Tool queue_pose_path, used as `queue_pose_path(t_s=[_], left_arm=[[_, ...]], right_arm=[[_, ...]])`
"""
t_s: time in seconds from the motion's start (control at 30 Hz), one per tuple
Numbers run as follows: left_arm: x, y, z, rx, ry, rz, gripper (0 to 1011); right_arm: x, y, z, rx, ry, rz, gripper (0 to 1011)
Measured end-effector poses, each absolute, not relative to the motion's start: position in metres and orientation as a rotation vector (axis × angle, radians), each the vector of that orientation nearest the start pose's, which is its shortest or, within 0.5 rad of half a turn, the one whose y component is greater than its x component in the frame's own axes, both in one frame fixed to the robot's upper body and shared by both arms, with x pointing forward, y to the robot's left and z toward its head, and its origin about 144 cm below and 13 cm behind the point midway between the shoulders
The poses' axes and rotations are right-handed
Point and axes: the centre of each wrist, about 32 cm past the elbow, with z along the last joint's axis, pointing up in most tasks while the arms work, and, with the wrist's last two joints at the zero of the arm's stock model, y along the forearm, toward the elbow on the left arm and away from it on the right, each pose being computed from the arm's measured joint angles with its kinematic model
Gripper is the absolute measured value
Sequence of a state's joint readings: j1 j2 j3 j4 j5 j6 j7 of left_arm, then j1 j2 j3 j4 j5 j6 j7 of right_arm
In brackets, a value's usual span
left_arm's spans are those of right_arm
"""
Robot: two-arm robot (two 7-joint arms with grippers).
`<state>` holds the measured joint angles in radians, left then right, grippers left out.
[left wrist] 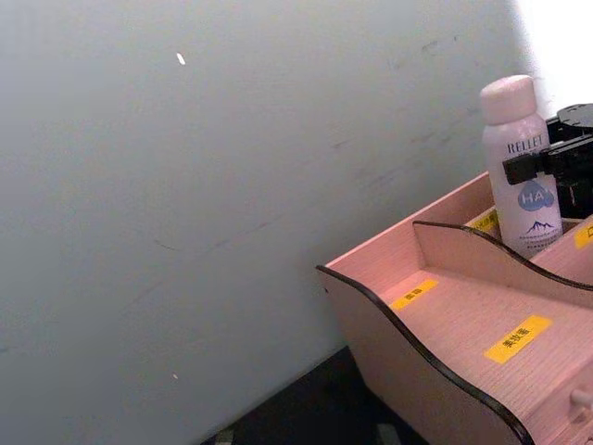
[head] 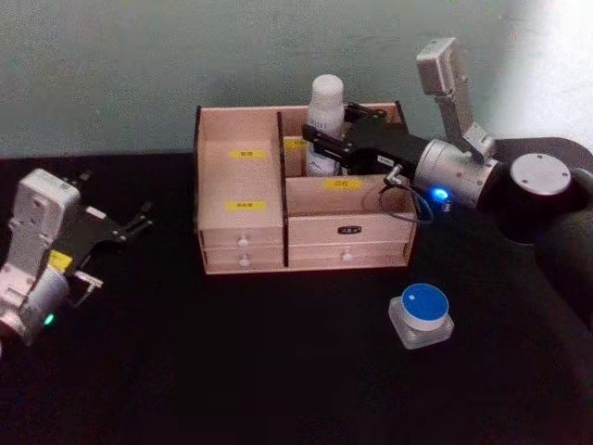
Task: Pick up the facial cleanser and watermelon frost from the table and place them into the tiered storage box.
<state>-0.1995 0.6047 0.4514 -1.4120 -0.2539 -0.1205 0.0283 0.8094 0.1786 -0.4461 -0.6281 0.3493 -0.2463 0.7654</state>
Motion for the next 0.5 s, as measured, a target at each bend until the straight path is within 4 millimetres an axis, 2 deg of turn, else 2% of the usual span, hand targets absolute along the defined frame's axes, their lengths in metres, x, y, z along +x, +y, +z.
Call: queue_pose_path(t_s=[0.5], left_arm=[[0.4886, 0.3097, 1.1398, 0.304, -0.285, 1.248, 1001]], right_arm=[[0.6536, -0.2449, 1.1829, -0.063, -0.088, -0.676, 590]])
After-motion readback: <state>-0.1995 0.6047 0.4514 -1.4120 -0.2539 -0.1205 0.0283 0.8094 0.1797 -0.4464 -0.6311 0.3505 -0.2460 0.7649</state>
